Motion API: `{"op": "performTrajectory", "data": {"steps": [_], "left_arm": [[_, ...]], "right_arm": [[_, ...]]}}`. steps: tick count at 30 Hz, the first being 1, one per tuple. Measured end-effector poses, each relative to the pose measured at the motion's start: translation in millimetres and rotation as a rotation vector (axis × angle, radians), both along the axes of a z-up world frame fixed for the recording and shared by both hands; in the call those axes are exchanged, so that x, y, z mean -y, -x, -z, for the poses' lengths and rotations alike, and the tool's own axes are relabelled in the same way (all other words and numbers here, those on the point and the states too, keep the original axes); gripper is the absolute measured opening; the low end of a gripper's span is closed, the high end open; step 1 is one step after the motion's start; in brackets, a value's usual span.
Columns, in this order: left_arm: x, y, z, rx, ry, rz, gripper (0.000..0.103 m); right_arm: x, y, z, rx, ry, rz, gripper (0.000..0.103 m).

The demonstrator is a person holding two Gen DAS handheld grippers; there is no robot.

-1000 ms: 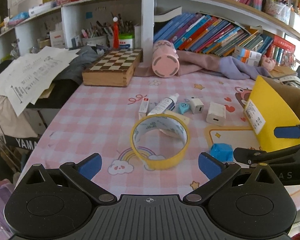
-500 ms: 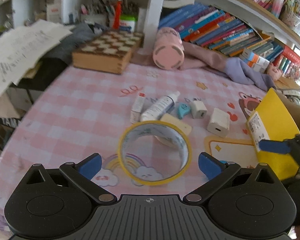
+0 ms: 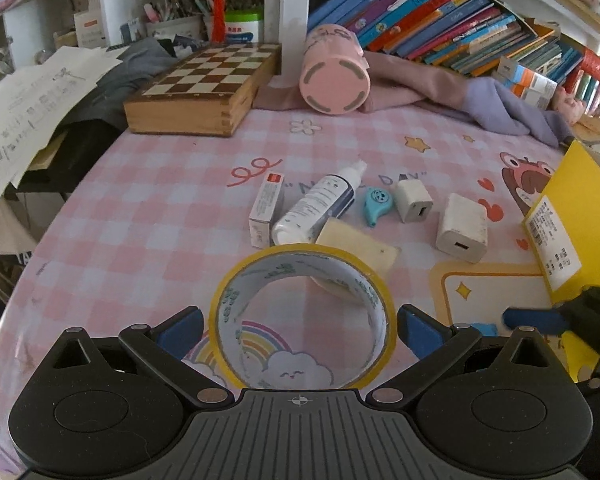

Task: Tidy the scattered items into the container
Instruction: 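Grasp the blue block with the right tool while the left tool grasps the yellow tape roll, then carry the blue block and tape roll with both tools over the yellow box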

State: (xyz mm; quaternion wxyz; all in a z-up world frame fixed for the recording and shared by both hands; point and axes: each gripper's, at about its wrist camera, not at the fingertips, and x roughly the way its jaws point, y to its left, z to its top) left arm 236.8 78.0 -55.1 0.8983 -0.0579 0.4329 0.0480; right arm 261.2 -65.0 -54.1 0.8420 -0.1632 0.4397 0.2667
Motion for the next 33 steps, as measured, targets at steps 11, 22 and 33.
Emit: {"op": "performTrajectory", "data": {"steps": [11, 22, 33], "left_arm": [[-4, 5, 1, 0.002, 0.037, -0.024, 0.092], [-14, 29, -31, 0.095, 0.076, -0.051, 0.092], [-17, 59, -58, 0.172, 0.083, -0.024, 0.092]], "right_arm": [[4, -2, -3, -0.006, -0.051, 0.011, 0.052], [8, 9, -32, 0.103, -0.094, 0.039, 0.050], [13, 30, -56, 0.171, -0.124, 0.068, 0.050]]}}
